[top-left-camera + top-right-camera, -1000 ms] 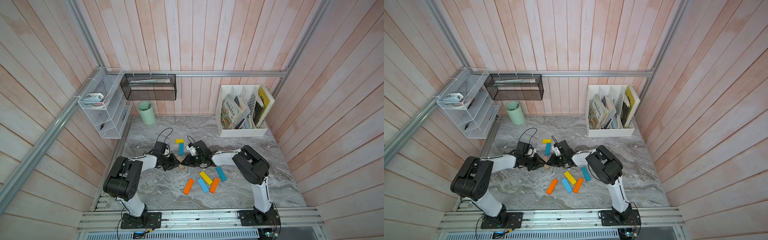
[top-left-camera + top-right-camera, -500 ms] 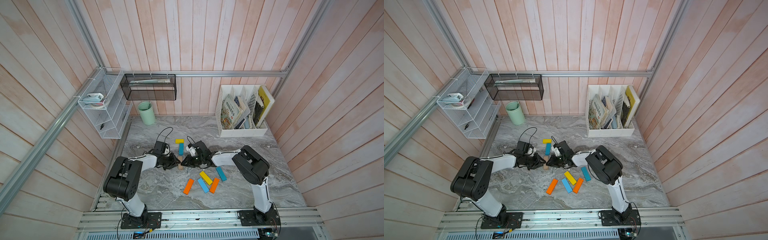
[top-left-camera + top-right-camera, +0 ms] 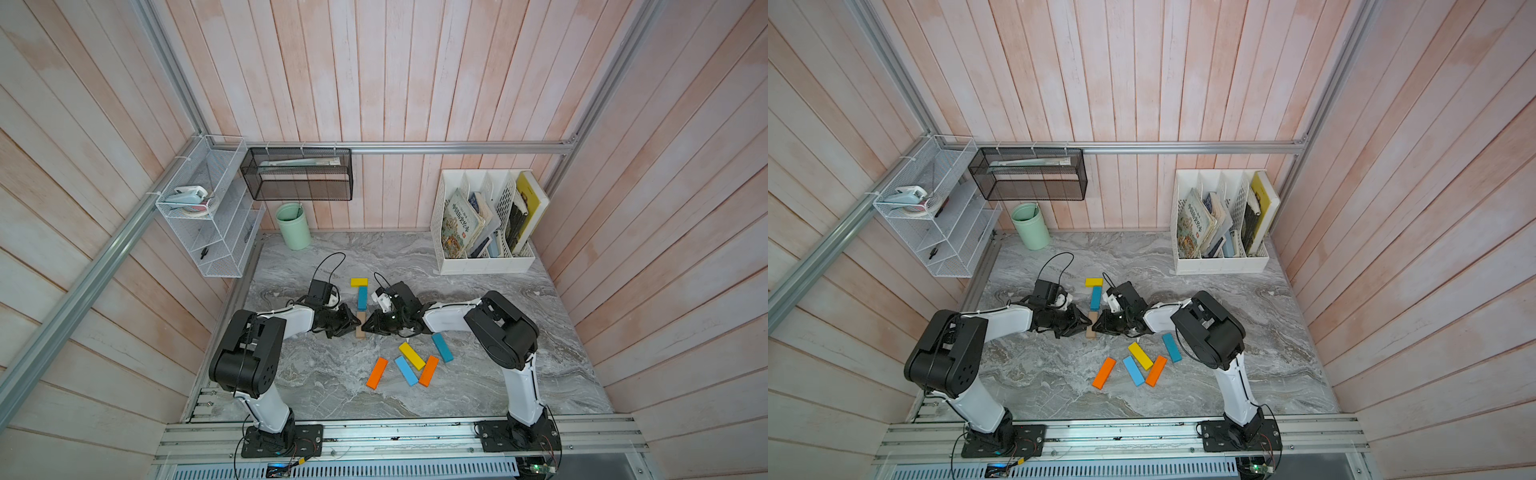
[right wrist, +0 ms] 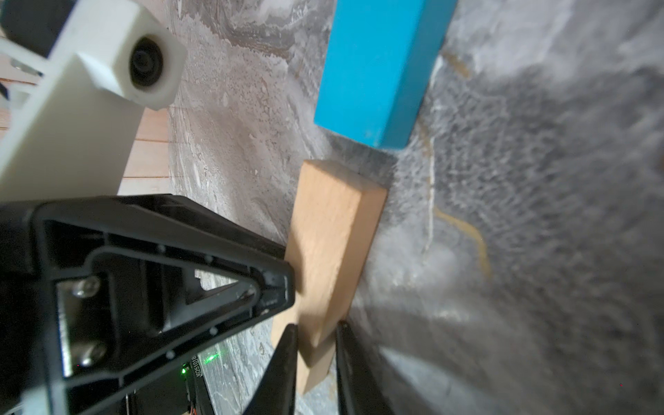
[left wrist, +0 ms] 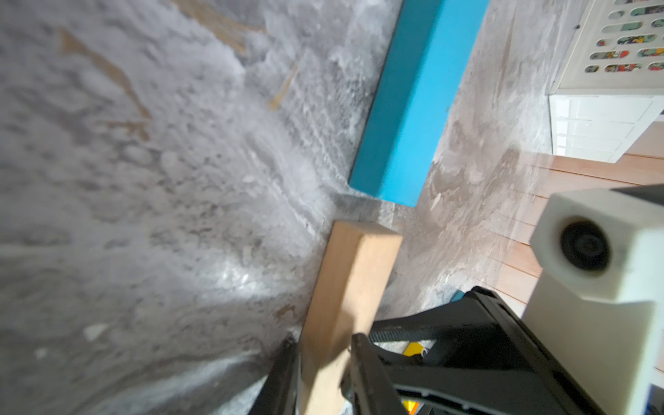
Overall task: Assemble a giraffe with building blocks
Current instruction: Assemble the building block at the center of the board.
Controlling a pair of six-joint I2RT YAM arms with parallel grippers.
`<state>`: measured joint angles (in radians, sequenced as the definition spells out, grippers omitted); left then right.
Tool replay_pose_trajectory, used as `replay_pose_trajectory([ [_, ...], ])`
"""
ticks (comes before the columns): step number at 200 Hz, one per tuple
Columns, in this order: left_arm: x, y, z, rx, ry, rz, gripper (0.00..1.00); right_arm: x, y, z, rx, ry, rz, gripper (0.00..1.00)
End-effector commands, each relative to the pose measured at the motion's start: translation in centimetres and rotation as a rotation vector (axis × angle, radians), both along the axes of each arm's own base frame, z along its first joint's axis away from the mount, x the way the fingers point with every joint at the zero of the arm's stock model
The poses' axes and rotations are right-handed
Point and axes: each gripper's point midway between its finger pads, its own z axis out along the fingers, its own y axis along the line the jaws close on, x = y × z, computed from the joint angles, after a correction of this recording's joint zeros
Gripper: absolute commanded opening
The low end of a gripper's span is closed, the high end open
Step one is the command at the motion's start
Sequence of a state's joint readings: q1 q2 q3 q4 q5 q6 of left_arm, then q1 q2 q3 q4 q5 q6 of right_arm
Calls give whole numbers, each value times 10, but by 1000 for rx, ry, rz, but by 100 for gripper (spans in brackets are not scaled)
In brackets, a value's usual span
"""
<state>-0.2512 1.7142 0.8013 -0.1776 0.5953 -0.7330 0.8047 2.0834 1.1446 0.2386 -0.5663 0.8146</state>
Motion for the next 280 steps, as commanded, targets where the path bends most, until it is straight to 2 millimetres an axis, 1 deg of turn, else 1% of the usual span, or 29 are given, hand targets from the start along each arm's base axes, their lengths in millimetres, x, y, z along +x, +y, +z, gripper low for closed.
replay_pose_trajectory([
  [1, -2, -7, -11, 3, 11, -32, 29, -39, 19, -6, 29, 49, 129, 21],
  [55, 1, -7, -13, 2, 12, -26, 29, -26, 11, -6, 24, 44, 110, 22],
  [107, 4, -8, -13, -3, 12, -27, 28, -21, 11, -6, 21, 38, 109, 22],
  [169, -5, -4, -14, 5, 19, -24, 28, -19, 6, -7, 12, 31, 102, 22],
  [200, -4, 5, -10, 20, 8, -2, 28, -15, 0, 9, 7, -19, 85, 22],
  [221, 2, 13, -2, 24, -24, 19, 27, -11, -8, 22, 2, -59, 64, 22],
  [233, 5, 19, 3, 24, -41, 31, 23, -9, -15, 29, 6, -67, 49, 22],
  [262, 9, 29, 14, 37, -82, 41, 5, -9, -32, 35, 5, -81, 19, 21],
  [270, 10, 32, 15, 45, -87, 43, 0, -9, -36, 34, 3, -76, 13, 16],
  [280, 10, 34, 14, 50, -86, 45, 0, -9, -38, 30, -1, -64, 12, 6],
])
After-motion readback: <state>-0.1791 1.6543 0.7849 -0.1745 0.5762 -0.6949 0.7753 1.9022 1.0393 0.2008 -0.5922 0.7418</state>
